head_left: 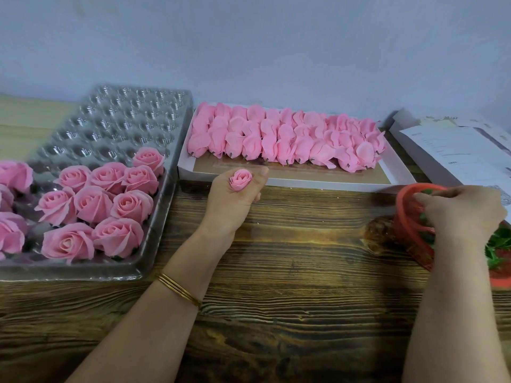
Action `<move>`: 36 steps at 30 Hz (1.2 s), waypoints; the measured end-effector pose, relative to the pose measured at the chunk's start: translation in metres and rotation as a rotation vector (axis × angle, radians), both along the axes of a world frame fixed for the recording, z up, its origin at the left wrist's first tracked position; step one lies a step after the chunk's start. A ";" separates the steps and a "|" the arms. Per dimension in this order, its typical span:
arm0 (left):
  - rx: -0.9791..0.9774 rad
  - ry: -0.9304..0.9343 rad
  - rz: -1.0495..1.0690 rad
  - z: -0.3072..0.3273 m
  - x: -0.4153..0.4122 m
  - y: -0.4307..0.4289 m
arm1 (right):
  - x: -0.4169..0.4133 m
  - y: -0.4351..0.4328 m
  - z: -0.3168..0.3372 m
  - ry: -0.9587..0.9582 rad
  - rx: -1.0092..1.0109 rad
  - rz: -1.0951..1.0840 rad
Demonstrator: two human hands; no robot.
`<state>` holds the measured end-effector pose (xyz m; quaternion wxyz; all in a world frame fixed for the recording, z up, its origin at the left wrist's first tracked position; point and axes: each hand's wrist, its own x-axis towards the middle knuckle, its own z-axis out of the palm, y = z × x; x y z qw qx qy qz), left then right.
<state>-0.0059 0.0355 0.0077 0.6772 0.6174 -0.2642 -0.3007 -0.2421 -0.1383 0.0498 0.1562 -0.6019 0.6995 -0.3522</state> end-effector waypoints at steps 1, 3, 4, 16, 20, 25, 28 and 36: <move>0.003 0.000 0.001 0.000 0.000 0.000 | 0.000 0.000 0.000 -0.006 -0.036 0.016; 0.011 0.005 0.002 0.000 0.000 0.000 | 0.001 0.002 0.001 -0.028 -0.105 0.043; 0.011 0.009 0.002 0.000 0.001 0.000 | 0.003 0.003 0.002 -0.046 -0.142 0.054; 0.000 -0.005 -0.013 -0.001 0.001 0.000 | 0.068 0.039 -0.004 -0.447 -0.087 0.694; -0.001 -0.021 0.008 -0.003 0.002 0.000 | 0.081 0.047 -0.012 -0.547 0.029 0.896; 0.018 -0.020 0.018 -0.002 0.002 -0.002 | 0.096 0.058 -0.018 -0.698 0.264 1.002; 0.027 -0.031 0.009 -0.001 0.001 -0.001 | 0.099 0.063 -0.020 -0.753 0.335 1.019; -0.009 -0.014 0.010 -0.001 0.002 -0.001 | 0.108 0.078 -0.024 -0.721 0.383 1.012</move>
